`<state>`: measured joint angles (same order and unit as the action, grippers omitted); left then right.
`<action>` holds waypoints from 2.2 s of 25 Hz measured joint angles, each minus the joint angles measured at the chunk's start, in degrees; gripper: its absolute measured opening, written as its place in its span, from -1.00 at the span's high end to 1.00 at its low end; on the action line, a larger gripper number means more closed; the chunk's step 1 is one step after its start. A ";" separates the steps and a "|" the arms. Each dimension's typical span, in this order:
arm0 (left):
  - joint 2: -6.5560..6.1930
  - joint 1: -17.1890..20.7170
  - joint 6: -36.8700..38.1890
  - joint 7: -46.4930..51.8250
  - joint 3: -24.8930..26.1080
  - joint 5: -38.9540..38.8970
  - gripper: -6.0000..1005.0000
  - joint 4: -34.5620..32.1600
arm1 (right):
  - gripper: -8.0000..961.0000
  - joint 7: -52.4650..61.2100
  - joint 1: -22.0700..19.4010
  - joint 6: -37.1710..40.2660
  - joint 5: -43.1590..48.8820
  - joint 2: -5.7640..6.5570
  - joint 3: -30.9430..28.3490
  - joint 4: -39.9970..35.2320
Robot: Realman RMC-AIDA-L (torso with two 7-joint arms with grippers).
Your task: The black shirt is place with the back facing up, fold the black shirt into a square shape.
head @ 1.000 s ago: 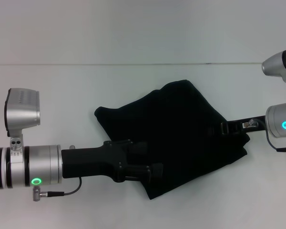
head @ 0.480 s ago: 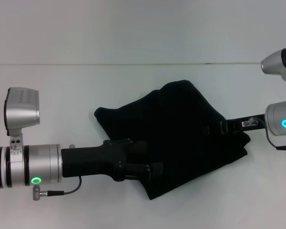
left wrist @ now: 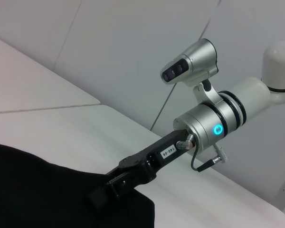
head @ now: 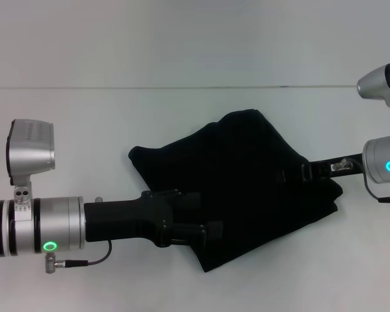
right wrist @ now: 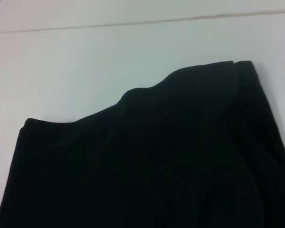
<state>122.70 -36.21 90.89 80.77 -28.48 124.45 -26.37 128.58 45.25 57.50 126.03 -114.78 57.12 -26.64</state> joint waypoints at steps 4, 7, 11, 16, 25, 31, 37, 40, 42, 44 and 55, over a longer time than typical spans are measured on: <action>0.00 0.00 -0.02 0.00 0.00 0.00 -0.76 0.00 | 0.13 -0.01 0.01 1.46 -0.07 -0.21 -0.04 -1.19; 0.05 0.00 -0.02 0.00 0.00 0.00 -0.75 0.00 | 0.16 0.01 -0.40 2.74 -0.18 -0.52 -0.08 -2.75; 0.18 0.00 -0.16 0.00 0.00 0.13 -0.75 0.00 | 0.20 0.20 -0.58 2.97 -0.18 -0.63 -0.14 -3.24; 0.24 0.00 -0.44 0.00 0.00 0.18 -0.75 0.38 | 0.25 0.15 -0.60 2.94 -0.19 -0.62 -0.17 -3.21; 0.17 0.01 -0.55 0.56 0.00 0.18 -0.74 0.61 | 0.33 -0.88 -0.72 1.95 -0.18 -0.72 -0.71 -2.83; 0.08 0.01 -0.55 0.60 0.00 0.00 -0.74 0.62 | 0.83 -1.09 -0.80 2.22 -0.18 -0.77 -0.97 -2.84; 0.04 -0.25 -0.55 0.61 0.00 -0.22 -0.73 0.62 | 0.85 -2.94 -0.79 1.79 -0.18 -0.88 -2.51 -2.81; 0.00 -0.33 -0.64 0.61 0.10 -0.29 -0.73 0.62 | 0.85 -5.43 -0.78 2.30 -0.24 -1.01 -5.72 -3.29; -0.04 -0.35 -0.67 0.62 0.26 -0.32 -0.73 0.62 | 0.85 -6.42 -0.77 3.26 -0.69 -0.89 -7.22 -4.13; -0.08 -0.35 -0.68 0.67 0.36 -0.34 -0.72 0.62 | 0.85 -6.73 -0.79 4.69 -1.38 -0.61 -7.93 -5.31; -0.09 -0.41 -0.74 1.32 0.44 -0.35 -0.72 0.62 | 0.85 -6.37 -1.66 7.19 -2.30 0.68 -8.64 -9.82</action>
<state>122.60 -36.63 90.15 82.09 -28.04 124.10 -25.75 122.21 43.59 64.69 123.73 -114.10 48.48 -36.46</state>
